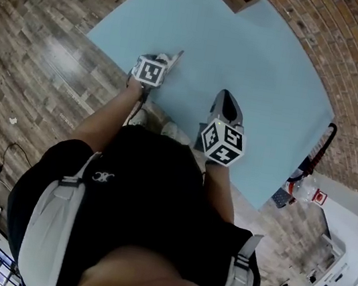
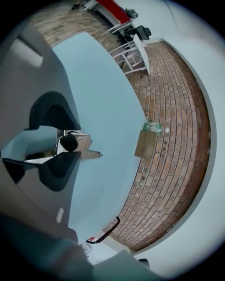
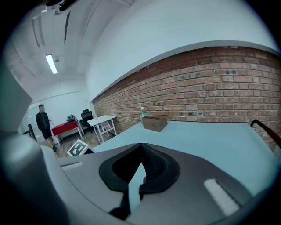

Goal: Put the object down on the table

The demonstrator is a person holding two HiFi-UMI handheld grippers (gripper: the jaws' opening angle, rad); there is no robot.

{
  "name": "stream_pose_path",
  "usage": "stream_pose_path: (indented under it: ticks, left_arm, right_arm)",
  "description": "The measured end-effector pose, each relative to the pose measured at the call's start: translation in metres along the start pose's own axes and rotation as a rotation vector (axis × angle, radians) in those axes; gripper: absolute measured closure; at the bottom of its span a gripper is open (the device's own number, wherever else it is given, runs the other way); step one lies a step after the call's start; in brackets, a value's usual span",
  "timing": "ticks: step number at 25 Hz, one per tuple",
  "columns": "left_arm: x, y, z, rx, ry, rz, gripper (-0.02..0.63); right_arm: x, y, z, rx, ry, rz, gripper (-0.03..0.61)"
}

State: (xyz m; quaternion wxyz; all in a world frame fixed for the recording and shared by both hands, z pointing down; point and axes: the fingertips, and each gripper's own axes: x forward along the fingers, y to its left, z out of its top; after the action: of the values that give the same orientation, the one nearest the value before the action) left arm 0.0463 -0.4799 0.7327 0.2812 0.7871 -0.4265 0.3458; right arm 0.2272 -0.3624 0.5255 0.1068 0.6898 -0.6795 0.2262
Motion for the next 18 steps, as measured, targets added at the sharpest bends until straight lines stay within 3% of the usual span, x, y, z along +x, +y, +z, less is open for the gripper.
stream_pose_path:
  ticks: [5, 9, 12, 14, 18]
  left_arm:
    - [-0.008, -0.001, 0.013, 0.005, -0.089, -0.020, 0.373]
    - [-0.025, 0.001, 0.032, 0.029, -0.149, 0.007, 0.360]
    - [-0.045, -0.002, 0.040, 0.002, -0.188, 0.014, 0.362]
    - [-0.058, -0.005, 0.050, 0.005, -0.211, 0.010, 0.394]
    - [-0.081, -0.007, 0.073, 0.041, -0.265, 0.022, 0.574]
  right_arm:
    - [0.001, 0.000, 0.001, 0.005, -0.004, 0.005, 0.563]
    - [0.005, 0.001, 0.003, 0.005, -0.017, 0.017, 0.563]
    - [0.005, 0.004, -0.001, 0.008, -0.012, 0.027, 0.563]
    - [0.008, 0.008, 0.002, 0.009, -0.016, 0.036, 0.563]
    - [0.014, 0.015, 0.013, 0.012, -0.046, 0.056, 0.563]
